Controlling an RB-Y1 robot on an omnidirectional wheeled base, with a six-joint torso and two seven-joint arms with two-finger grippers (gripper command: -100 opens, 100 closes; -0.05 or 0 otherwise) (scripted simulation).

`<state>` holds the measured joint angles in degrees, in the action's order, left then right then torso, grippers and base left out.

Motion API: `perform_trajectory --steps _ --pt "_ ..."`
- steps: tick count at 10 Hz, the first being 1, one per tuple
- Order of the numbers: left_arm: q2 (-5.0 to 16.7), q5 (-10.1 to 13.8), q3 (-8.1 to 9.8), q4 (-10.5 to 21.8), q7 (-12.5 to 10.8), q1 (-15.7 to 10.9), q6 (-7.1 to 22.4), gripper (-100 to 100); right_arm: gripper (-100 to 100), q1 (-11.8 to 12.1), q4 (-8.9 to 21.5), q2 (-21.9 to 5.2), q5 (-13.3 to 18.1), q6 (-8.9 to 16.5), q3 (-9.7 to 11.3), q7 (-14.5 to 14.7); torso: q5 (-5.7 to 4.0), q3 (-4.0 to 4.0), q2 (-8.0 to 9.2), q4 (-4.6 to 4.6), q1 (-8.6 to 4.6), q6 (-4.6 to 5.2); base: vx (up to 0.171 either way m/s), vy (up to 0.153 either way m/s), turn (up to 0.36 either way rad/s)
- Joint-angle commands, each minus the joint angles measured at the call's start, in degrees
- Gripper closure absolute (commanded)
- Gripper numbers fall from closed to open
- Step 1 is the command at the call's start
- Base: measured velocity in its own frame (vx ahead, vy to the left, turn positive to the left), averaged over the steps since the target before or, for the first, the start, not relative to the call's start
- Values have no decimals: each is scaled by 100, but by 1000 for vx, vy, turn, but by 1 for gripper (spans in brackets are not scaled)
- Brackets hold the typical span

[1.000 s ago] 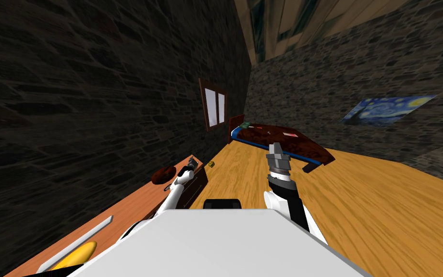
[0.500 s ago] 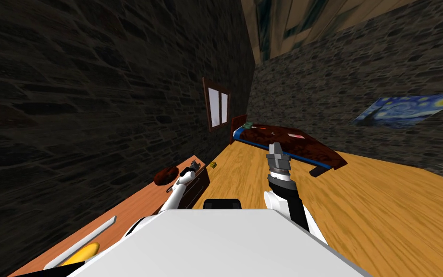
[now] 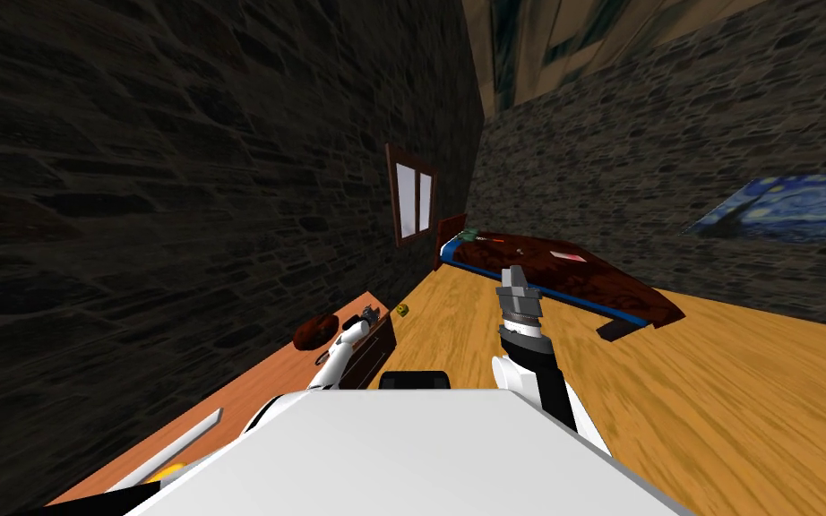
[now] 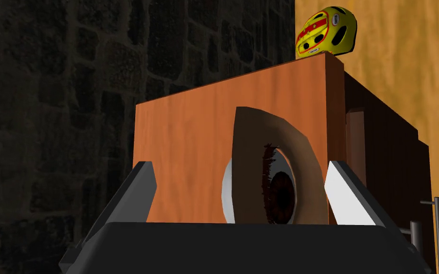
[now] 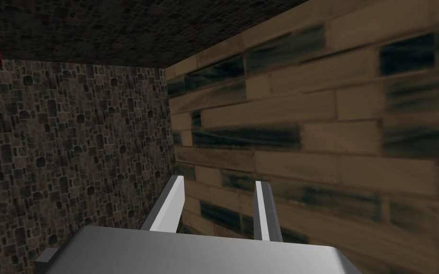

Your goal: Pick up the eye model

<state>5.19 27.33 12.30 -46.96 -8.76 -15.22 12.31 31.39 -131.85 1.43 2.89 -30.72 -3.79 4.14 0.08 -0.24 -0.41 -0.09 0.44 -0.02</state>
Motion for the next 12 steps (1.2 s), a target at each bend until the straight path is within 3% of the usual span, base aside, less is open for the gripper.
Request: perform_trajectory --steps 1,4,6,7,8,11,12 --pt "-229 -95 129 78 40 -13 179 -100 0 0 0 0 0 0 0 0 0 0 0 0 0 0 78 113 68" --pt "-422 -86 203 234 70 -23 277 -100 0 -1 0 1 0 0 1 0 -4 12 21 5 -20 1 66 77 39" --pt "-432 -134 222 121 56 32 328 -100 0 0 0 0 0 0 0 0 -1 3 4 2 -3 1 72 68 11" --pt "-428 -122 217 142 61 24 316 0 0 -1 0 1 0 0 1 0 -4 11 20 4 -22 1 8 8 0" --pt "-301 -410 7 401 -226 -85 149 -100 0 -1 0 1 0 0 1 0 -7 19 33 7 -34 2 -7 3 -107" --pt "-301 -439 7 401 -572 -85 149 -100 0 -2 0 1 0 0 1 0 -9 26 46 10 -40 2 -9 0 -20" --pt "-175 -721 -203 663 -796 -195 -19 -100 0 -2 0 1 0 0 1 0 -9 26 45 10 -41 2 -11 -4 -88"
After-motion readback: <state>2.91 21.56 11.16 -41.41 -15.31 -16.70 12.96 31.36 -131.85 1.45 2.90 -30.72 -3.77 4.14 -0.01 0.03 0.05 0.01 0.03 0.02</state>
